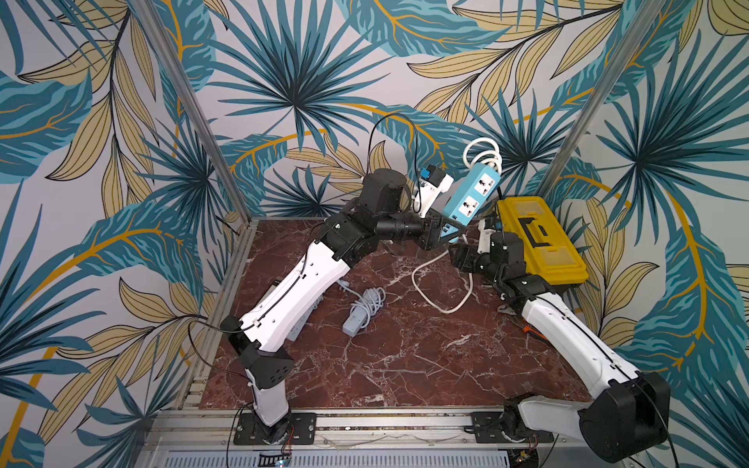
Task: Wrap the cord around the power strip
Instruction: Adjust the power cord at the center of the board.
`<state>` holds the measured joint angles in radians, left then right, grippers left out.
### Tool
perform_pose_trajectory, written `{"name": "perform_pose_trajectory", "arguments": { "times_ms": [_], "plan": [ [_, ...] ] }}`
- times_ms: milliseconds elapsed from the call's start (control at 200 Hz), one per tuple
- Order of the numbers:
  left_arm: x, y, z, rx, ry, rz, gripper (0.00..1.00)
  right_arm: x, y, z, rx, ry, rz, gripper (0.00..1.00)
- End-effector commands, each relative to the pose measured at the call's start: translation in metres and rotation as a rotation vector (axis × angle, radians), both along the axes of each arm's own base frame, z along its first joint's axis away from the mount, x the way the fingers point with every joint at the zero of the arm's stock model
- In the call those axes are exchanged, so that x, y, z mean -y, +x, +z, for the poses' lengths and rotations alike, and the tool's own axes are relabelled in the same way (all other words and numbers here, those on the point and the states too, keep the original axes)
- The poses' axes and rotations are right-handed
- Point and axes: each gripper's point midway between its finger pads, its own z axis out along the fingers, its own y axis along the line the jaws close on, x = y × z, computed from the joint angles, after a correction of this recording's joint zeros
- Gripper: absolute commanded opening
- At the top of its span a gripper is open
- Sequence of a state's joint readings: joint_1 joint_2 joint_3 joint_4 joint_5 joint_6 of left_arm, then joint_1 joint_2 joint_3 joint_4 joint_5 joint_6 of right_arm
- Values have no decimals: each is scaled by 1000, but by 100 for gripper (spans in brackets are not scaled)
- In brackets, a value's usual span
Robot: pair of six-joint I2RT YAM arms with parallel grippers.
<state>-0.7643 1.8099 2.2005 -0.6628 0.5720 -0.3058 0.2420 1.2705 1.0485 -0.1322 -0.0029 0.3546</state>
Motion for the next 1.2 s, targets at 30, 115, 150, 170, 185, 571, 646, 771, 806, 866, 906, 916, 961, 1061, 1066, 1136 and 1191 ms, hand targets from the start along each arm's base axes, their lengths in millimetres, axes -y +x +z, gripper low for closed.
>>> {"name": "perform_pose_trajectory", "arguments": {
  "times_ms": [30, 115, 150, 170, 185, 571, 646, 771, 806, 866, 906, 916, 961, 1061, 1066, 1136, 1191],
  "plan": [
    [3, -8, 25, 68, -48, -53, 0, -7, 23, 6, 59, -9, -20, 86],
    [5, -15, 28, 61, -56, -75, 1, -6, 38, -4, 27, -54, -34, 86],
    [5, -17, 28, 57, -59, -86, 1, -8, 44, -1, 54, -44, -32, 86],
    [5, -18, 28, 55, -59, -89, 1, -9, 48, 0, 60, -38, -37, 86],
    [5, -19, 28, 51, -58, -92, 1, -9, 51, 0, 62, -35, -42, 86],
    [-34, 27, -3, -3, 18, 75, 2, -12, 23, -16, -100, -49, 71, 89],
    [-25, 27, -9, -13, 23, 47, 3, -3, 4, -27, -156, -82, 55, 90],
    [-23, 28, -8, 3, 23, 39, 3, 17, -15, -58, -260, -175, 4, 89],
    [-23, 29, -8, 4, 23, 39, 3, 24, -17, -69, -293, -206, -15, 89],
    [-24, 27, -9, 2, 23, 33, 3, 31, -18, -83, -335, -238, -22, 85],
    [-25, 27, -9, -1, 25, 34, 3, 29, -16, -86, -344, -251, -7, 83],
    [-25, 26, -10, -2, 25, 33, 3, 29, -16, -88, -347, -255, -4, 82],
    [-26, 26, -11, -3, 28, 35, 3, 29, -12, -93, -354, -271, 3, 79],
    [-28, 26, -13, -7, 33, 40, 3, 37, -4, -113, -415, -320, -20, 69],
    [-28, 26, -13, -8, 34, 40, 3, 37, -3, -113, -418, -322, -18, 69],
    [-28, 25, -14, -11, 34, 38, 3, 38, 2, -127, -444, -329, -17, 65],
    [-28, 24, -14, -10, 33, 37, 3, 36, 9, -137, -458, -326, -11, 61]
  ]
}}
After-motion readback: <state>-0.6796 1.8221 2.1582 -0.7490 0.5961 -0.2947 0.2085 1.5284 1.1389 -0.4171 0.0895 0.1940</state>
